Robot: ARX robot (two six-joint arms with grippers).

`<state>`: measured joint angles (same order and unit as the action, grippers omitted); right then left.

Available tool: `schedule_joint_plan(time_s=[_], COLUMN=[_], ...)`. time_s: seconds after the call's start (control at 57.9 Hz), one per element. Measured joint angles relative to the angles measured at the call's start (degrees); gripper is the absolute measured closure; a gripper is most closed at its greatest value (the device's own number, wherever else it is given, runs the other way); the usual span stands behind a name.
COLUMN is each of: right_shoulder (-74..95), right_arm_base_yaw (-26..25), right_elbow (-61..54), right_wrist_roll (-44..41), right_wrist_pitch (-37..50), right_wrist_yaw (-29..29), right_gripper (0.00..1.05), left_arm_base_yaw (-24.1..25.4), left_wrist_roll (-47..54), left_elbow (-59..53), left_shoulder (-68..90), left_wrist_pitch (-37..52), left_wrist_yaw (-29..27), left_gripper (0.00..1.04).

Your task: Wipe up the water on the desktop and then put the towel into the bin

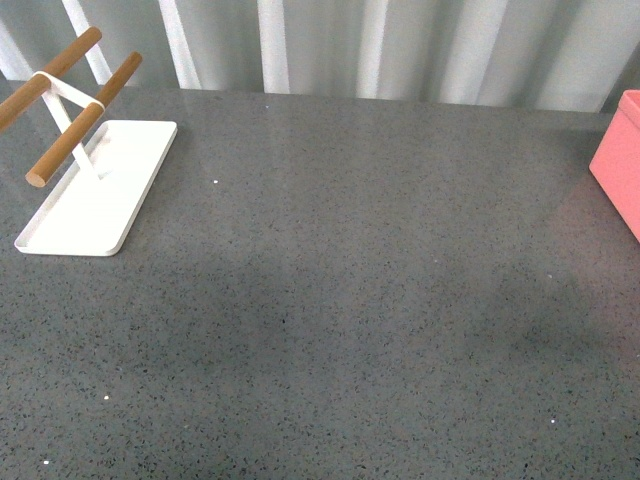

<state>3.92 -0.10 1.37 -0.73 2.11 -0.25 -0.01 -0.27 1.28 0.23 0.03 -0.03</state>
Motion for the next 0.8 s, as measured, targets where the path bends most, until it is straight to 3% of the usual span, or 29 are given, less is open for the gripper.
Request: schedule_joint_plan(time_s=[0.328,0.605,0.795], right_shoulder=[-3.7,-3.7,-3.7], right_arm_base_yaw=[0.0,0.0,0.0], right_elbow=[0.0,0.0,0.0], right_wrist_roll=[0.1,0.1,0.1], right_wrist_pitch=[-2.0,-2.1,-2.1], right_wrist_yaw=[0.1,0.2,0.2], right_gripper=[0.98,0.50,0.11], left_arm_base_yaw=[0.0,0.0,0.0], left_wrist_roll=[0.0,0.0,0.0], left_elbow=[0.0,0.0,0.0], left_shoulder=[0.0,0.0,0.0], left_wrist_pitch=[0.0,0.0,0.0], left_wrist_yaw=[0.0,0.0,0.0], left_gripper=[0.07,0.07,0.07])
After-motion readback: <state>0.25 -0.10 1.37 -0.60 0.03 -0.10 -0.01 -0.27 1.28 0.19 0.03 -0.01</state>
